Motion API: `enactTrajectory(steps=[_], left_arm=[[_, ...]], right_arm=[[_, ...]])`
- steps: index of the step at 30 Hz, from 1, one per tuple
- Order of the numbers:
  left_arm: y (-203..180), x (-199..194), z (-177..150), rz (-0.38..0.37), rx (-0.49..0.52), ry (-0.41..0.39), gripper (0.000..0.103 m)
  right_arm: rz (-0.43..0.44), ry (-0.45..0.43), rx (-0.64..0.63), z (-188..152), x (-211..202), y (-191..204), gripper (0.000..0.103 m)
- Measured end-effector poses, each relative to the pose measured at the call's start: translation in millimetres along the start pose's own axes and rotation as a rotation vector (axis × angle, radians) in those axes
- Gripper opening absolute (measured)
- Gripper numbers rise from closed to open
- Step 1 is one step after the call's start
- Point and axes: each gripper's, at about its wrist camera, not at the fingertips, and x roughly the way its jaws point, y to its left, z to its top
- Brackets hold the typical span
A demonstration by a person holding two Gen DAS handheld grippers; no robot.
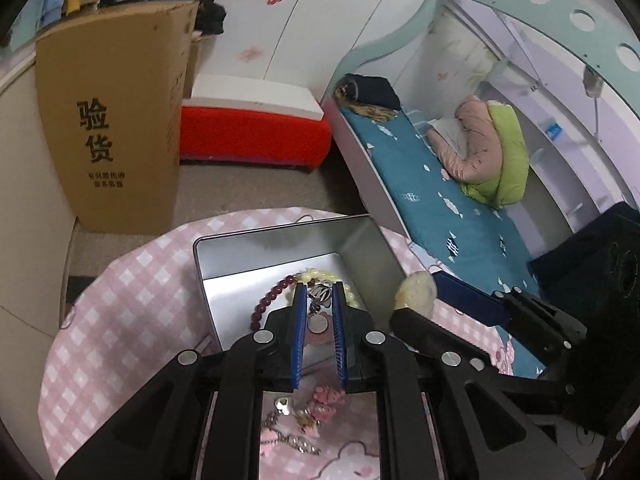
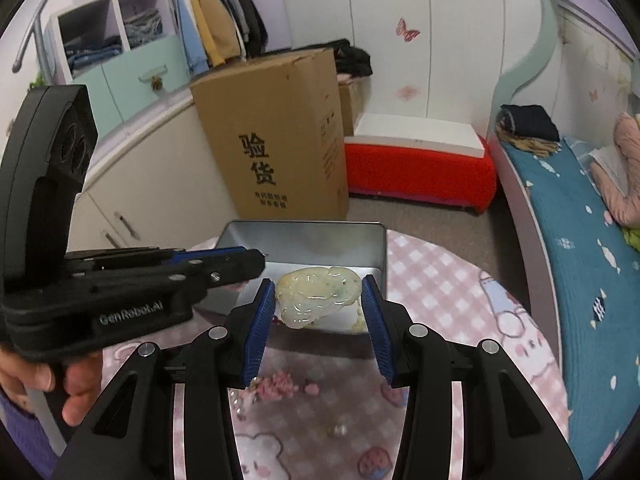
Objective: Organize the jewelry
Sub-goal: 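Carry the keychain and jade pendant into the tin and open both grippers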
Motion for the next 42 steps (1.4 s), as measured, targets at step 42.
enactTrajectory(steps=[42], left_arm=[[-5,-28,-7,0.092,0.003,-0.086,0.047]], right_arm=[[0.003,0.062,-0.039,1,14,3,0.054]])
